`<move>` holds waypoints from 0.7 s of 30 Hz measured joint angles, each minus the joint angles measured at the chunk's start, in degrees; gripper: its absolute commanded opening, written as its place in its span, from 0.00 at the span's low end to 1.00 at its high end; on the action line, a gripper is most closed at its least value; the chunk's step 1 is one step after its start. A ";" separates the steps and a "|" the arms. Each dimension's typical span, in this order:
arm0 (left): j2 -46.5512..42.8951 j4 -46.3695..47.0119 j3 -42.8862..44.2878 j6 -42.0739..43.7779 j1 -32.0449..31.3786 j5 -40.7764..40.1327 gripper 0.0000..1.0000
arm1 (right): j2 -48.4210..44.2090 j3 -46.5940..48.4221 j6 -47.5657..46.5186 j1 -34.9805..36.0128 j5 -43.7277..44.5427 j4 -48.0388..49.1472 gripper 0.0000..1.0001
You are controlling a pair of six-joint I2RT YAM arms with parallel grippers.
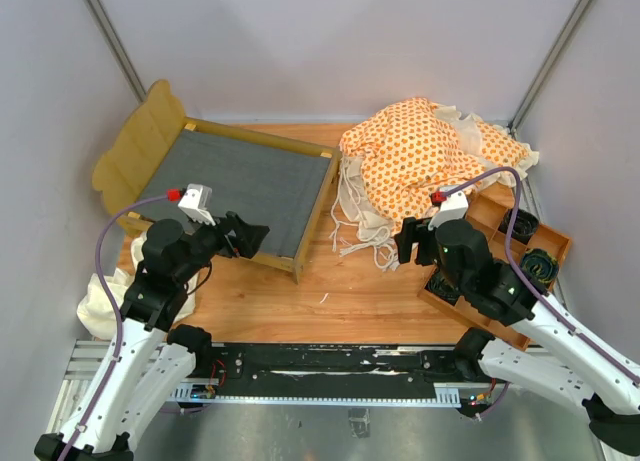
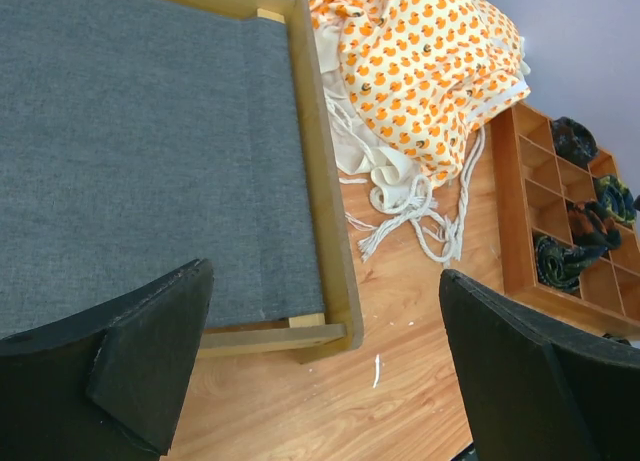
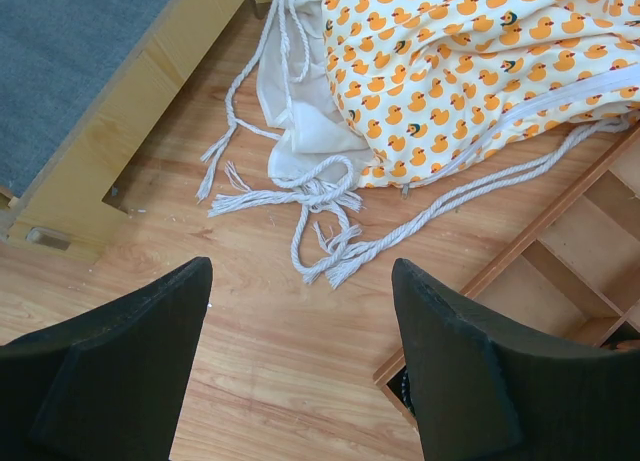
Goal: Set up the pet bed
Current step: Pick up the mattress at the center of the board.
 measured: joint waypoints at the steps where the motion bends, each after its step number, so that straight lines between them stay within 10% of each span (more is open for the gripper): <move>1: -0.02 0.00 -0.02 0.00 -0.02 0.00 0.99 | -0.04 0.00 0.02 0.00 0.00 0.00 0.75; 21: 1.07 -1.51 -0.42 -2.99 -0.07 -4.15 0.99 | 18.27 9.33 -13.18 -0.92 11.47 7.06 0.73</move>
